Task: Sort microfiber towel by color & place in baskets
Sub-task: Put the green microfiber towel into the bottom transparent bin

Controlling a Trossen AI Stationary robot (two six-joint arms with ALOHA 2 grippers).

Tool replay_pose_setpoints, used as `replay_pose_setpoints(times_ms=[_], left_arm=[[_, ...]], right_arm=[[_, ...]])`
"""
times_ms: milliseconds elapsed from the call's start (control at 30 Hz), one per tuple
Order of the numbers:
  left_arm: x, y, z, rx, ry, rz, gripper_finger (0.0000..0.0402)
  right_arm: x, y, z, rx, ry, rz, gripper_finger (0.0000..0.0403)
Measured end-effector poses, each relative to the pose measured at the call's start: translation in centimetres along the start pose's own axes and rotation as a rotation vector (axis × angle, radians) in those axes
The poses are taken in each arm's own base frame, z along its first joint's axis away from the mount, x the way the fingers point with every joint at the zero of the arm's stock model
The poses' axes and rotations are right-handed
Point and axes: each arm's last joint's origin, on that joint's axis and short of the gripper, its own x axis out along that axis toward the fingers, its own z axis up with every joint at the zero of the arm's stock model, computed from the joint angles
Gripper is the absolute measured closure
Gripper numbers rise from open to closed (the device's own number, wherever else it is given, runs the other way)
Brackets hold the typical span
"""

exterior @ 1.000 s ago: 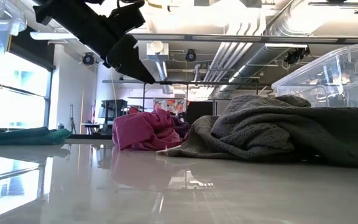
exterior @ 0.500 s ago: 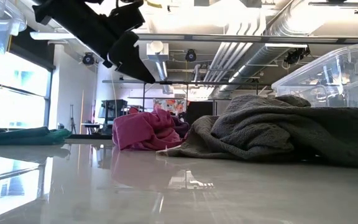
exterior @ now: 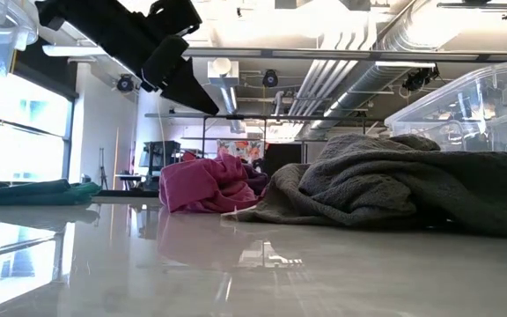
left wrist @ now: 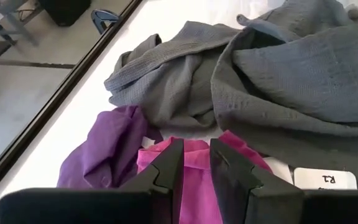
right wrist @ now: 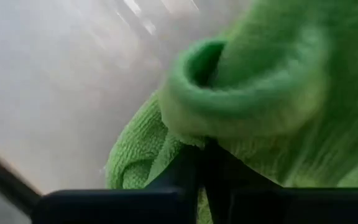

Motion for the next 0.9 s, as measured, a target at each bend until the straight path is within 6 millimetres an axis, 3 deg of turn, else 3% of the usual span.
replay_pose_setpoints(times_ms=[133, 267, 467, 633, 733, 900], left_arm=[[0.0, 0.0, 0.5, -0.005, -0.041, -0.003, 0.0335], [-0.1, -0.1, 1.6, -0.073, -0.142, -0.033, 0.0335], [-1.1, -1.9, 3.6, 0.06, -0.387, -0.295, 0.0335], [-1.9, -4.5, 4.0, 0.288, -0.579, -0.302, 0.0335], [-1.9, -6.0, 3.7, 0.399, -0.661, -0.333, 0.0335], [-1.3, -6.8, 3.1, 0.422, -0.673, -0.372, 0.0316]], right_arm=[[-0.4, 0.4, -0.1, -0.037, -0.161, 0.04, 0.0396], [-2.9, 1.2, 0.5, -0.129, -0.397, 0.127, 0.0398], [-6.2, 1.7, 3.2, -0.405, -0.834, 0.079, 0.04], [-6.1, 1.2, 7.0, -0.547, -0.917, -0.076, 0.0401], [-5.2, 0.7, 10.6, -0.514, -0.992, -0.116, 0.0402], [-4.3, -0.6, 16.9, -0.57, -1.09, -0.002, 0.0402]])
